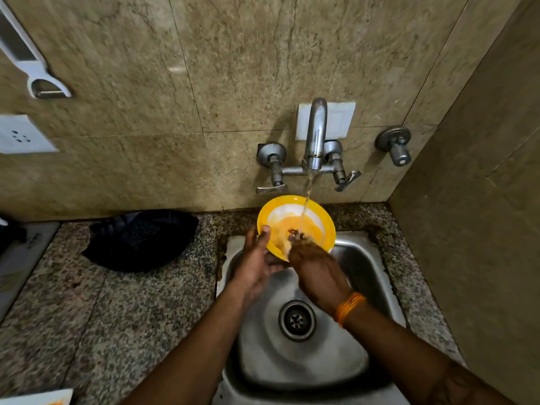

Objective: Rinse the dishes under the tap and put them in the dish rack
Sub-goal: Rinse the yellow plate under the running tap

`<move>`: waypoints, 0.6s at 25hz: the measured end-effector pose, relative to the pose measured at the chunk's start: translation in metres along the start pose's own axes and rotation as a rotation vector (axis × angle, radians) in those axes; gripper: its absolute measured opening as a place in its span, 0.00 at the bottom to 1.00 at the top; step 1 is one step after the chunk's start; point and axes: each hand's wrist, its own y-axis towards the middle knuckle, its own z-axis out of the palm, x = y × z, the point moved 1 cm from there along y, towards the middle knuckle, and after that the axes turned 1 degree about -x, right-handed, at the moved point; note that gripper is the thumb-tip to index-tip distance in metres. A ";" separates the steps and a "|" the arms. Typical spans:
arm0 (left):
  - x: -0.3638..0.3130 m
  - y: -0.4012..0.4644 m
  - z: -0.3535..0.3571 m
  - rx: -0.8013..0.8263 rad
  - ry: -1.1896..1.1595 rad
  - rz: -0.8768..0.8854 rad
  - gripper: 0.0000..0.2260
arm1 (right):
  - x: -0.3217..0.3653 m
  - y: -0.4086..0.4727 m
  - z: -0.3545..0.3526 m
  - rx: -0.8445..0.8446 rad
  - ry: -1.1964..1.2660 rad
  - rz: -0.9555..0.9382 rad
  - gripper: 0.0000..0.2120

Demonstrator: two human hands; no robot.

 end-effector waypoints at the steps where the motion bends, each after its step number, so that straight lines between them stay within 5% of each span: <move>1: 0.005 -0.002 0.008 0.020 -0.043 0.006 0.18 | 0.014 0.005 0.003 -0.018 0.055 0.066 0.23; 5: -0.002 -0.002 0.003 -0.114 0.005 0.000 0.18 | 0.019 -0.007 0.008 -0.081 0.029 -0.062 0.24; 9: -0.036 0.011 -0.022 -0.036 0.103 -0.182 0.19 | -0.033 -0.010 -0.003 -0.086 -0.106 -0.051 0.23; 15: -0.019 -0.006 0.003 -0.061 -0.299 -0.043 0.26 | 0.015 -0.004 0.015 -0.245 -0.063 -0.007 0.20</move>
